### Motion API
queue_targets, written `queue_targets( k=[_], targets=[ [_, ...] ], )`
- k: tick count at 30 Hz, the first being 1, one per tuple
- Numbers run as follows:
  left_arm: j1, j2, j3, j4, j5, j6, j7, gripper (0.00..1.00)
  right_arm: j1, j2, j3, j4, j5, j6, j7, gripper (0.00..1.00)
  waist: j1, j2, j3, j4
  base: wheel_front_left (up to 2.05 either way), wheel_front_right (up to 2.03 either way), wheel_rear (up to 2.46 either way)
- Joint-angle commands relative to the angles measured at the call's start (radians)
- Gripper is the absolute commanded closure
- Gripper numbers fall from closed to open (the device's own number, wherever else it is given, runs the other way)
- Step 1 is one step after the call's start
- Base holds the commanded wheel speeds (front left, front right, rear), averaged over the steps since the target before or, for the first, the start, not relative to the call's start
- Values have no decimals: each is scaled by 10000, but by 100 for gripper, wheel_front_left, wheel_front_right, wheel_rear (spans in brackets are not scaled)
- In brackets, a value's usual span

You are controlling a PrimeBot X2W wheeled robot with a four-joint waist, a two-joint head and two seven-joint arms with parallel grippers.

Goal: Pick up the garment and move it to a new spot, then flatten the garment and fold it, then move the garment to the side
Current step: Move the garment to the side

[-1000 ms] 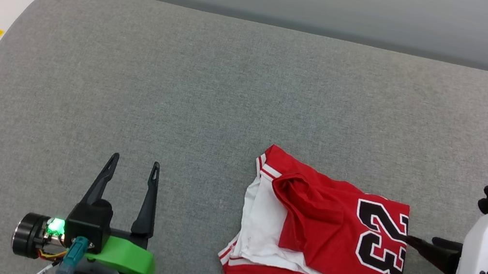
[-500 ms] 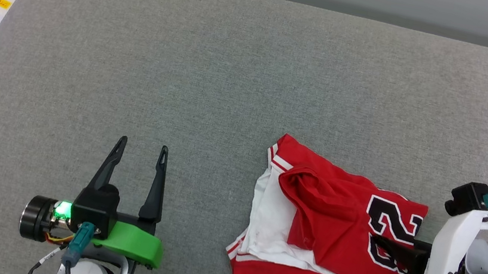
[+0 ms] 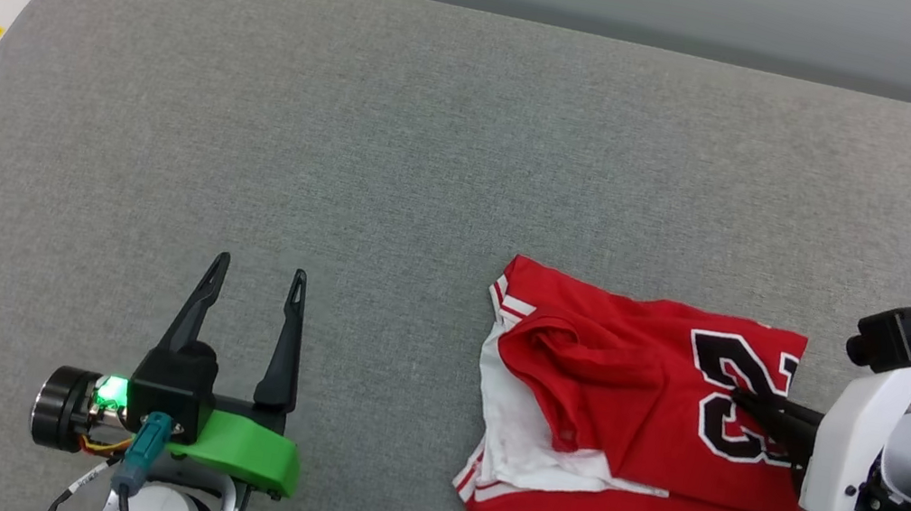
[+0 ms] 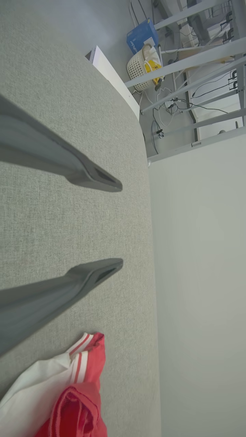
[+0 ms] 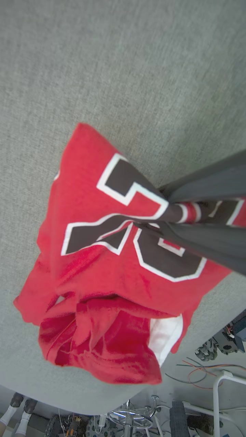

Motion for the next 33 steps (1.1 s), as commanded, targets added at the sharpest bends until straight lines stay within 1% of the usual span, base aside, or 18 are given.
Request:
queue_targets(
  k=[1, 6, 11, 16, 21, 24, 28, 31, 33],
  targets=[
    [73, -19, 29, 14, 60, 51, -59, 0, -265, -198, 55, -114, -156, -9, -235, 100, -1, 0, -133, -225, 0, 0, 0],
    [172, 1, 75, -10, 57, 50, -59, 0, -606, -809, 268, -394, -491, -9, -705, 100, -1, 0, -214, -772, 0, 0, 0],
    [154, 37, 138, -61, 76, 70, -59, 0, -835, -1471, 249, -537, -716, -9, -896, 100, -1, 0, -147, -1370, 0, 0, 0],
    [102, 101, 183, -86, 92, 47, -59, 0, -949, -1994, -22, -587, -710, -9, -820, 100, -1, 0, 11, -1932, 0, 0, 0],
    [-100, 228, 318, -214, 118, 75, -59, 0, -1129, -2563, -560, -553, -725, -9, -705, 100, -1, 0, 417, -2353, 0, 0, 0],
    [-267, 307, 353, -312, 145, 62, -59, 0, -1280, -2881, -930, -297, -805, -9, -597, 100, -1, 0, 738, -2458, 0, 0, 0],
    [-664, 386, 326, -488, 190, 12, -59, 0, -1489, -3360, -1488, 284, -917, -9, -353, 100, -1, 0, 1369, -2408, 0, 0, 0],
    [-973, 460, 280, -590, 220, -55, -59, 0, -1690, -3786, -1780, 815, -1414, -9, -186, 100, -1, 0, 1870, -2314, 0, 0, 0],
    [-1171, 503, 246, -678, 248, -82, -59, 0, -1836, -3940, -2053, 1174, -1583, -9, -121, 100, -1, 0, 2197, -2257, 0, 0, 0]
  ],
)
